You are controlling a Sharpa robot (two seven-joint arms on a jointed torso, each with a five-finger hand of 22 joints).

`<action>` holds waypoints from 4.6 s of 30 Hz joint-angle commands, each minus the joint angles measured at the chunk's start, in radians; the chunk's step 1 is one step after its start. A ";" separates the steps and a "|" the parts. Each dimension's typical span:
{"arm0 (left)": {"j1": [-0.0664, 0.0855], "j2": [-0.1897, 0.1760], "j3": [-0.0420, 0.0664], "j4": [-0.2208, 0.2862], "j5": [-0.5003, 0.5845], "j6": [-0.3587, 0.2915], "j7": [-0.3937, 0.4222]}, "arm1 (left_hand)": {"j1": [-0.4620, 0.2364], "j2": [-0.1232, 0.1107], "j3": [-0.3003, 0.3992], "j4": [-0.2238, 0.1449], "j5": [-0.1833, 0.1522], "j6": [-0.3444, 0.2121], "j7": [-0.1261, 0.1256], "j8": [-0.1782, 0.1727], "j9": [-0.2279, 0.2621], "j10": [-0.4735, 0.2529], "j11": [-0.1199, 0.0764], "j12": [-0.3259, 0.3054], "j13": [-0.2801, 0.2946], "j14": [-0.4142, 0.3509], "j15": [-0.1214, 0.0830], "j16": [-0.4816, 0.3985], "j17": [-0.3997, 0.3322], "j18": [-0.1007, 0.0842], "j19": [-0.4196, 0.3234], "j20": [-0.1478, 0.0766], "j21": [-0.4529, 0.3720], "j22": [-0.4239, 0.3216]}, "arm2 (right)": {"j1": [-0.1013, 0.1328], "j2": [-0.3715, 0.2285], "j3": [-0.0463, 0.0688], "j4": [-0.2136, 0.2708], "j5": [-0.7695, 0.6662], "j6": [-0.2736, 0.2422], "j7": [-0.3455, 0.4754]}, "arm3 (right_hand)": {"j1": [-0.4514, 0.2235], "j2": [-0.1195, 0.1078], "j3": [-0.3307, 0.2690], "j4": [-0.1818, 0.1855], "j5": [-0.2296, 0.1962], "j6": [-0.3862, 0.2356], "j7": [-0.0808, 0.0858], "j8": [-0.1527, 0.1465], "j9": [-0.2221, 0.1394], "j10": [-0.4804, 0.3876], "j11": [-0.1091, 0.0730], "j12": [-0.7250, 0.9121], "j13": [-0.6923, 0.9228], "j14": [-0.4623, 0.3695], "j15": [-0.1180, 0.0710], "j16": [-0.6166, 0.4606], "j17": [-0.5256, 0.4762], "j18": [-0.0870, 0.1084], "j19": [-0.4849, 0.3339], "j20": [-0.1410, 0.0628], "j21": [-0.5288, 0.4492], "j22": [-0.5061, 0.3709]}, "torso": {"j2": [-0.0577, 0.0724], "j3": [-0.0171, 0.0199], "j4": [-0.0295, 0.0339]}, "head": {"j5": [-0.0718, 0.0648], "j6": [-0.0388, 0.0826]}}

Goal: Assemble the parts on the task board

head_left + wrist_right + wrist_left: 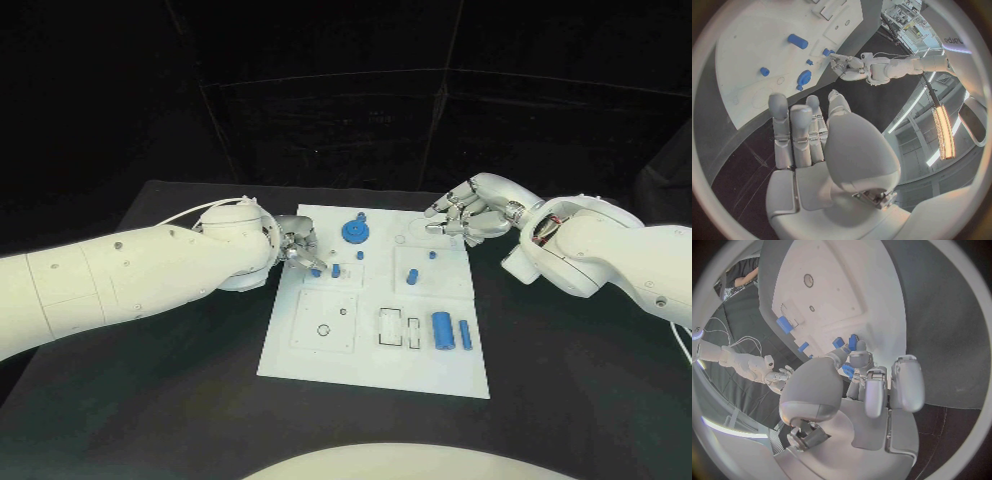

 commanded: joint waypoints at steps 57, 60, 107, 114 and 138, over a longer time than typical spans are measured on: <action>-0.062 -0.037 -0.002 0.042 -0.055 -0.175 0.043 | -0.002 -0.020 0.129 -0.081 0.004 0.003 -0.011 0.011 0.009 0.017 -0.002 0.005 0.001 0.105 -0.010 0.003 0.263 -0.016 0.014 -0.007 0.014 0.015 | 0.002 0.002 0.000 -0.007 0.002 0.015 0.013 | -0.002 0.004 -0.001 0.003 0.004 -0.006 0.001 0.006 0.000 -0.002 0.003 0.000 -0.001 0.008 0.000 -0.006 0.000 0.017 0.000 0.002 -0.007 -0.001 | 0.000 -0.0001 -0.0001 | 0.001 -0.009; -0.062 -0.037 -0.002 0.037 -0.046 -0.180 0.043 | -0.032 -0.039 0.134 -0.065 0.003 0.005 -0.012 0.010 0.008 0.016 -0.002 0.001 -0.002 0.105 -0.010 0.003 0.263 -0.016 0.013 -0.006 0.012 0.013 | 0.002 0.002 0.000 -0.008 0.002 0.014 0.012 | -0.002 0.004 -0.001 0.003 0.004 -0.006 0.001 0.006 0.000 -0.002 0.003 0.000 -0.001 0.008 0.000 -0.006 0.000 0.017 0.000 0.002 -0.007 -0.001 | 0.000 0.0004 0.0000 | 0.002 -0.009; -0.062 -0.022 -0.001 0.005 -0.004 -0.216 0.050 | -0.214 -0.124 0.035 0.065 0.004 0.044 -0.017 0.013 0.005 0.028 -0.005 0.016 0.007 0.105 -0.014 0.003 0.263 -0.017 0.018 -0.009 0.014 0.023 | 0.002 0.003 0.000 -0.008 0.002 0.012 0.010 | -0.003 0.006 -0.004 0.007 0.005 -0.007 0.001 0.008 0.000 -0.003 0.003 0.002 -0.003 0.010 0.000 -0.008 0.003 0.017 0.002 0.002 -0.010 -0.003 | 0.000 -0.0003 -0.0006 | -0.004 -0.012; -0.062 -0.023 -0.001 0.004 -0.004 -0.207 0.042 | -0.221 -0.124 0.024 0.075 0.004 0.047 -0.018 0.014 0.005 0.029 -0.006 0.018 0.009 0.105 -0.015 0.003 0.263 -0.017 0.019 -0.010 0.015 0.024 | 0.002 0.003 0.000 -0.008 0.002 0.012 0.009 | -0.003 0.006 -0.004 0.007 0.005 -0.007 0.001 0.008 0.000 -0.002 0.003 0.003 -0.003 0.010 0.000 -0.009 0.003 0.017 0.001 0.002 -0.010 -0.004 | 0.000 -0.0004 -0.0003 | -0.004 -0.012; -0.061 -0.041 0.000 0.013 0.049 -0.302 0.072 | -0.277 -0.139 -0.074 0.193 0.005 -0.068 0.025 -0.076 -0.043 -0.052 0.028 -0.102 -0.127 0.105 0.008 0.003 0.263 -0.016 0.015 0.003 0.003 0.015 | 0.002 0.003 0.000 -0.009 0.002 0.009 0.010 | -0.005 0.008 -0.005 0.009 0.005 -0.007 0.001 0.009 0.000 -0.003 0.003 0.003 -0.003 0.010 0.000 -0.011 0.001 0.017 0.001 0.002 -0.012 -0.005 | -0.001 -0.0003 0.0004 | -0.006 -0.009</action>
